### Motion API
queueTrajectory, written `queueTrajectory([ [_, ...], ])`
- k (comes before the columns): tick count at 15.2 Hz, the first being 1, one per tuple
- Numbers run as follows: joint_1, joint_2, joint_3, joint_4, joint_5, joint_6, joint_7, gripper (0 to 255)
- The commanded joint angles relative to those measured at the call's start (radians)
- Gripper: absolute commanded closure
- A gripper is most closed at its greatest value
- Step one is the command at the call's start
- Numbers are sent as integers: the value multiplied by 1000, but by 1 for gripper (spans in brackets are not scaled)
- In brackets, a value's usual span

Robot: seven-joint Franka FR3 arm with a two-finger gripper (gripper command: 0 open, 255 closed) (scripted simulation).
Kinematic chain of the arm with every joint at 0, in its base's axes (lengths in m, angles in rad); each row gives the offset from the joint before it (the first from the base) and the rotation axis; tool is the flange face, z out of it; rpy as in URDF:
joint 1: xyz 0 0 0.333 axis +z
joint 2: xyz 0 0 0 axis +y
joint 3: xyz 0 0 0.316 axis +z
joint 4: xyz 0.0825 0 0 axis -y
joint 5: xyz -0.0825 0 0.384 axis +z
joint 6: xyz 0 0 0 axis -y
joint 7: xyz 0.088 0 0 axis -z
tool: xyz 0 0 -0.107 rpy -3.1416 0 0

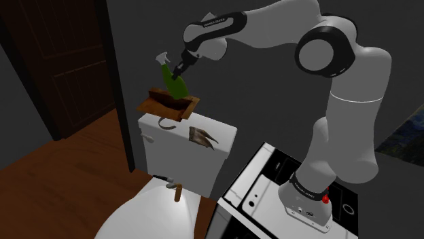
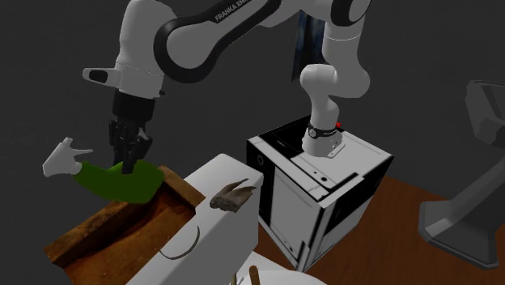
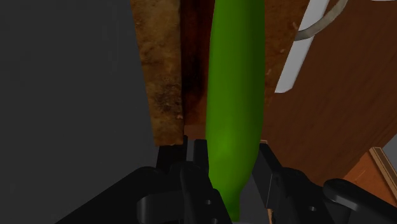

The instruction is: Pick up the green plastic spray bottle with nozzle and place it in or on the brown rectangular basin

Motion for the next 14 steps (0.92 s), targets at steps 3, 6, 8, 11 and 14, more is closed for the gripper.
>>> queueTrajectory([
  [3,-13,25,22,-26,43,46,-40,255],
  [6,-13,25,22,-26,43,46,-40,255],
  [8,-13,25,22,-26,43,46,-40,255],
  [11,-13,25,22,-26,43,46,-40,255],
  [14,-13,25,22,-26,43,46,-40,0],
])
